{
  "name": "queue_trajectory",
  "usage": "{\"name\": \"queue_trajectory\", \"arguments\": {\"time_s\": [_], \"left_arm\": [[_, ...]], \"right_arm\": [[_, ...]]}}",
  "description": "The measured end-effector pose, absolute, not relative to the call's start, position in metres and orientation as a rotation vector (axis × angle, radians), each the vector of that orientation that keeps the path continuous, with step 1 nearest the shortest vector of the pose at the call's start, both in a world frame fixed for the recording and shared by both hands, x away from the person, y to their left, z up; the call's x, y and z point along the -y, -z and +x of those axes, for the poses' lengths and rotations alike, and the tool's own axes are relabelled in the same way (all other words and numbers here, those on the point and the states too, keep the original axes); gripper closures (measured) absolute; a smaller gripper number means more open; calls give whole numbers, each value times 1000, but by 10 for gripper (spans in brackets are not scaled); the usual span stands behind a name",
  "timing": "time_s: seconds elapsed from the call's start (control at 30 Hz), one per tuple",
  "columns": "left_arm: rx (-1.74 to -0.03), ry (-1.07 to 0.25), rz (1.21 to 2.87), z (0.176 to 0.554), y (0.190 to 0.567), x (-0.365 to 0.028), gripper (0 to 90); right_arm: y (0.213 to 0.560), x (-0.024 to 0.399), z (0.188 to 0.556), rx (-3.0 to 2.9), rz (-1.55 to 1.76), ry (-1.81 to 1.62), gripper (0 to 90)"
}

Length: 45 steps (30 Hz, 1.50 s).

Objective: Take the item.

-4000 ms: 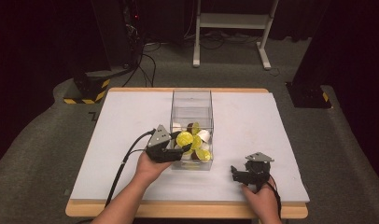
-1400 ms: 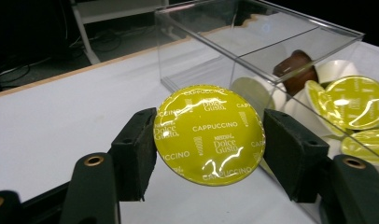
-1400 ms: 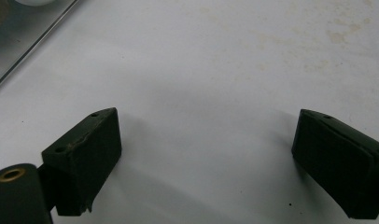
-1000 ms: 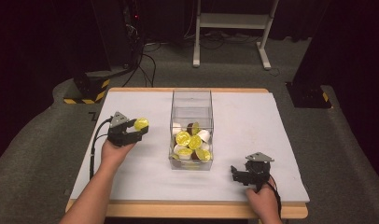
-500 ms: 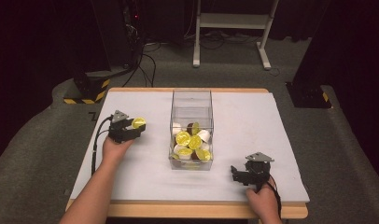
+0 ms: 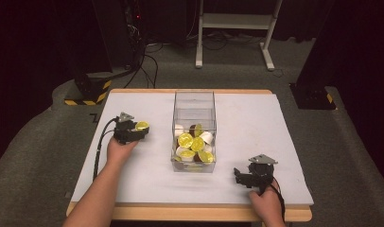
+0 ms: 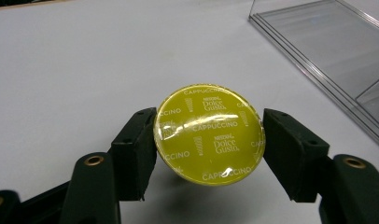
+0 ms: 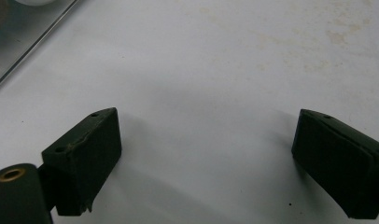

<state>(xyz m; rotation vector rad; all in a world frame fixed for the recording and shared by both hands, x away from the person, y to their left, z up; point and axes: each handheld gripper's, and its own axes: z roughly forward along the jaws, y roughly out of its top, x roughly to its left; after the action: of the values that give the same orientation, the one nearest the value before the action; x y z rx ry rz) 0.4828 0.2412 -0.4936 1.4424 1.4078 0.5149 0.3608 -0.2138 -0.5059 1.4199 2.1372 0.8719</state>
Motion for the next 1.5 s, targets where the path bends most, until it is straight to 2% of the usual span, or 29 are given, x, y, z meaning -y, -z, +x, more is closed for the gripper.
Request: {"name": "queue_trajectory", "arguments": {"time_s": [0.4, 0.57, 0.87, 1.5], "left_arm": [[-1429, -513, 1424, 485, 500, -236, 372], [-1426, -505, 1416, 482, 496, -238, 262], [-1432, -490, 1436, 469, 488, -240, 216], [-1401, -441, 1427, 426, 493, -245, 226]], "right_arm": [[506, 214, 361, -2137, 1420, -872, 81], [506, 214, 361, -2138, 1420, -872, 81], [506, 214, 361, -2137, 1420, -872, 81], [506, 214, 361, -2138, 1420, -872, 81]]}}
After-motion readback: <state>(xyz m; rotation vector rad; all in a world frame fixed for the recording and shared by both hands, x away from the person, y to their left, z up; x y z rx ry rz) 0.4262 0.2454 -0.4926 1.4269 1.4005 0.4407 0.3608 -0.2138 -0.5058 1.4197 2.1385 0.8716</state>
